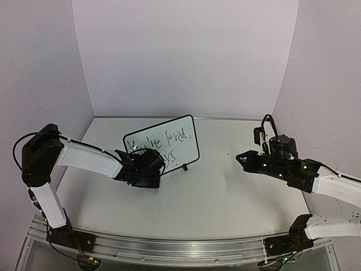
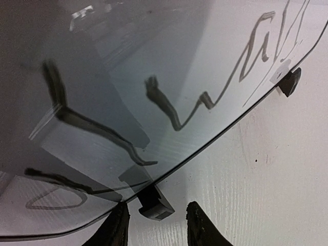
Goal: Write a sentence on the whiteboard
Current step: Move the whiteboard to the center of the board.
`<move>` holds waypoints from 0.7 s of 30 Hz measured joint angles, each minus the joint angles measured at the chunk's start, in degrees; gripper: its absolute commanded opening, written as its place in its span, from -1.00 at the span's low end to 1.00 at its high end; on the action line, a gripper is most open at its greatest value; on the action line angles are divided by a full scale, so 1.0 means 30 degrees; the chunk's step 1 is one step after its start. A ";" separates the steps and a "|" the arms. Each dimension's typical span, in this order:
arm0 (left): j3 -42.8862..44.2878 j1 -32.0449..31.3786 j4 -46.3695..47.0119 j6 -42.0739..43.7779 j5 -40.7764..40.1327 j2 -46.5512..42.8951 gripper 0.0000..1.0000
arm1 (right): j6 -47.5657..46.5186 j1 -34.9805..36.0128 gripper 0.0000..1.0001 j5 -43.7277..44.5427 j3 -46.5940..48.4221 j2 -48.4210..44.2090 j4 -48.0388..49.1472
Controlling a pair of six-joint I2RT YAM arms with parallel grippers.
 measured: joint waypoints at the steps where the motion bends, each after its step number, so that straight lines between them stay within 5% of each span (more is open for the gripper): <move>1: -0.0018 -0.0001 0.0105 -0.0053 0.0000 0.0029 -0.23 | 0.0000 0.0000 -1.00 -0.0054 0.0000 0.0006 0.0000; 21: -0.0027 -0.0038 0.0664 -0.0883 -0.1300 0.1532 -0.36 | 0.0015 0.0000 -1.00 -0.0369 -0.0235 0.0060 0.0238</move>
